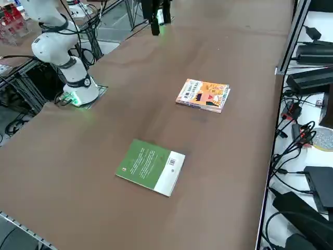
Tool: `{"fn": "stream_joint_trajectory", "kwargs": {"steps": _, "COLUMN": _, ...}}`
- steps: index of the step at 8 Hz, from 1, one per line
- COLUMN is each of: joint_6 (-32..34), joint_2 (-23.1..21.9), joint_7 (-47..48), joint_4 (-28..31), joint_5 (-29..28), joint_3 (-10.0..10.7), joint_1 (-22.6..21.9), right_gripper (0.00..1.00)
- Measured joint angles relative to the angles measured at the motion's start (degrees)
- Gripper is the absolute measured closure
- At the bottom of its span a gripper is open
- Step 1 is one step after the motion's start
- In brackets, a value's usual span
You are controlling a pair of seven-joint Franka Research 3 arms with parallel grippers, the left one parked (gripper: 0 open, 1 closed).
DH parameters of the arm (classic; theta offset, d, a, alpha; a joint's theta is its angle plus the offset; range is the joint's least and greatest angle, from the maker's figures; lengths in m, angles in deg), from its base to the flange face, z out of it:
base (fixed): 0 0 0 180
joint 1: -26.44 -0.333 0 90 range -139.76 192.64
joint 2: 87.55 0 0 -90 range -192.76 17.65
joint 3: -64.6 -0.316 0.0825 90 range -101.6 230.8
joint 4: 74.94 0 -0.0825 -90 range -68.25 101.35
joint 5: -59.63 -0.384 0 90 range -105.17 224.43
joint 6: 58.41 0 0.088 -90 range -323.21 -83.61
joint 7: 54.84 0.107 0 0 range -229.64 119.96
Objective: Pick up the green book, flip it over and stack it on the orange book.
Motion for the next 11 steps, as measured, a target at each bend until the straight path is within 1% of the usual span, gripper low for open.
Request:
{"fn": "stream_joint_trajectory", "kwargs": {"steps": 1, "joint_6": 0.0, "joint_2": 2.1, "joint_7": 0.0, "joint_4": 0.3, "joint_5": 3.8, "joint_3": -0.4, "joint_1": -0.5, "right_gripper": 0.00}}
{"fn": "stream_joint_trajectory", "kwargs": {"steps": 2, "joint_6": -0.7, "joint_2": 5.4, "joint_7": 0.5, "joint_4": 0.6, "joint_5": 8.9, "joint_3": -0.8, "joint_1": -1.5, "right_gripper": 0.00}}
{"fn": "stream_joint_trajectory", "kwargs": {"steps": 3, "joint_6": -2.8, "joint_2": 9.3, "joint_7": 1.7, "joint_4": 0.9, "joint_5": 12.9, "joint_3": -1.0, "joint_1": -2.2, "right_gripper": 0.00}}
{"fn": "stream_joint_trajectory", "kwargs": {"steps": 5, "joint_6": -8.3, "joint_2": 17.2, "joint_7": 4.9, "joint_4": 1.2, "joint_5": 18.6, "joint_3": -0.8, "joint_1": -2.3, "right_gripper": 0.00}}
{"fn": "stream_joint_trajectory", "kwargs": {"steps": 6, "joint_6": -10.4, "joint_2": 21.0, "joint_7": 7.9, "joint_4": 1.3, "joint_5": 22.3, "joint_3": -0.6, "joint_1": -2.1, "right_gripper": 0.00}}
{"fn": "stream_joint_trajectory", "kwargs": {"steps": 7, "joint_6": -12.2, "joint_2": 25.0, "joint_7": 12.6, "joint_4": 1.4, "joint_5": 27.1, "joint_3": -0.6, "joint_1": -2.0, "right_gripper": 0.00}}
{"fn": "stream_joint_trajectory", "kwargs": {"steps": 9, "joint_6": -13.6, "joint_2": 33.1, "joint_7": 23.7, "joint_4": 1.9, "joint_5": 39.5, "joint_3": -0.7, "joint_1": -2.6, "right_gripper": 0.00}}
{"fn": "stream_joint_trajectory", "kwargs": {"steps": 10, "joint_6": -13.7, "joint_2": 36.2, "joint_7": 28.6, "joint_4": 2.3, "joint_5": 45.3, "joint_3": -0.7, "joint_1": -3.1, "right_gripper": 0.01}}
{"fn": "stream_joint_trajectory", "kwargs": {"steps": 11, "joint_6": -13.7, "joint_2": 38.2, "joint_7": 32.2, "joint_4": 3.1, "joint_5": 49.5, "joint_3": -0.7, "joint_1": -3.3, "right_gripper": 0.02}}
